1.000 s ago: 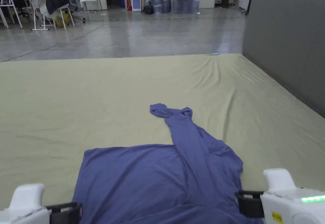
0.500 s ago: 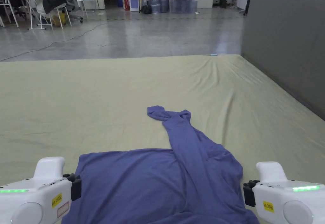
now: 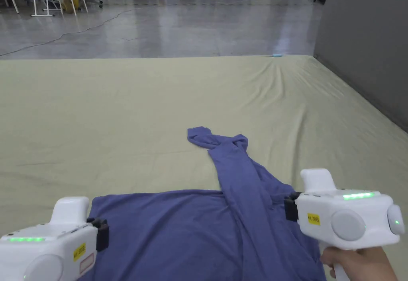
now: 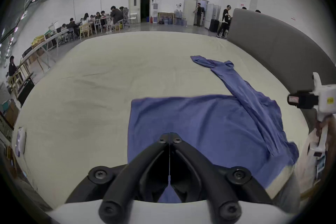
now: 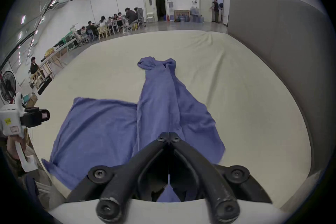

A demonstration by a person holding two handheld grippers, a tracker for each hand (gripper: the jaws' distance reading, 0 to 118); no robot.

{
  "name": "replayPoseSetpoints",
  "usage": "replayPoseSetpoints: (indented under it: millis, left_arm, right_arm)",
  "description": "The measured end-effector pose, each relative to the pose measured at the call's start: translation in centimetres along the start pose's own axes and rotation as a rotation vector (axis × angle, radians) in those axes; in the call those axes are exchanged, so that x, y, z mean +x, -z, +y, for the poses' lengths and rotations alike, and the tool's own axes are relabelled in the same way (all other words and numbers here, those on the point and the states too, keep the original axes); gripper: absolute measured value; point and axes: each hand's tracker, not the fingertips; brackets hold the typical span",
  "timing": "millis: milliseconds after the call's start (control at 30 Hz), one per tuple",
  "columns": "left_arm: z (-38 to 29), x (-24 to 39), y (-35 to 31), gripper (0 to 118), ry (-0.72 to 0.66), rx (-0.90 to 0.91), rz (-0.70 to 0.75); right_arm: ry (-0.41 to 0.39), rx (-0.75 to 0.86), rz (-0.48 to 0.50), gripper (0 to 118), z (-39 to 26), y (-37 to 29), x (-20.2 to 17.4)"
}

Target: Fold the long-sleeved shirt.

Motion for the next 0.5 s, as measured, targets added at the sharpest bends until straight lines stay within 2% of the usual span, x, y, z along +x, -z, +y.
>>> replayPoseSetpoints:
  millis: [33, 67, 100, 133, 333, 433, 467, 500]
  left_arm:
    - [1.1, -0.5, 1.5, 6, -0.012, 0.004, 0.009]
    - [2.4, -1.0, 3.3, 33, -0.018, -0.004, 0.024]
    - [3.4, -1.5, 4.9, 71, -0.022, -0.026, 0.062]
    - [4.5, -2.0, 7.1, 99, -0.024, -0.064, 0.095]
    - [7.1, -4.0, 16.9, 96, -0.027, -0.216, 0.197]
    - [5.9, -3.8, 19.0, 69, -0.047, -0.301, 0.186]
    - [5.4, -3.2, 17.9, 49, -0.08, -0.228, 0.141]
    - [5.4, -2.6, 17.2, 40, -0.07, -0.201, 0.196]
  right_arm:
    - [0.002, 0.0, 0.003, 0, 0.6, 0.6, -0.1]
    - [0.001, -0.002, 0.006, 0, 1.0, 1.1, -0.2]
    - [0.0, -0.002, 0.006, 0, 1.2, 1.4, -0.3]
    - [-0.001, -0.001, 0.005, 0, 1.2, 1.7, -0.4]
    - [-0.005, -0.019, 0.009, 0, 0.9, 2.8, 0.3]
    - [0.002, -0.038, -0.016, 0, 0.7, 3.3, 1.3]
    - [0.003, -0.044, -0.027, 0, 0.8, 3.5, 1.8]
    - [0.005, -0.049, -0.036, 0, 1.0, 3.8, 2.3]
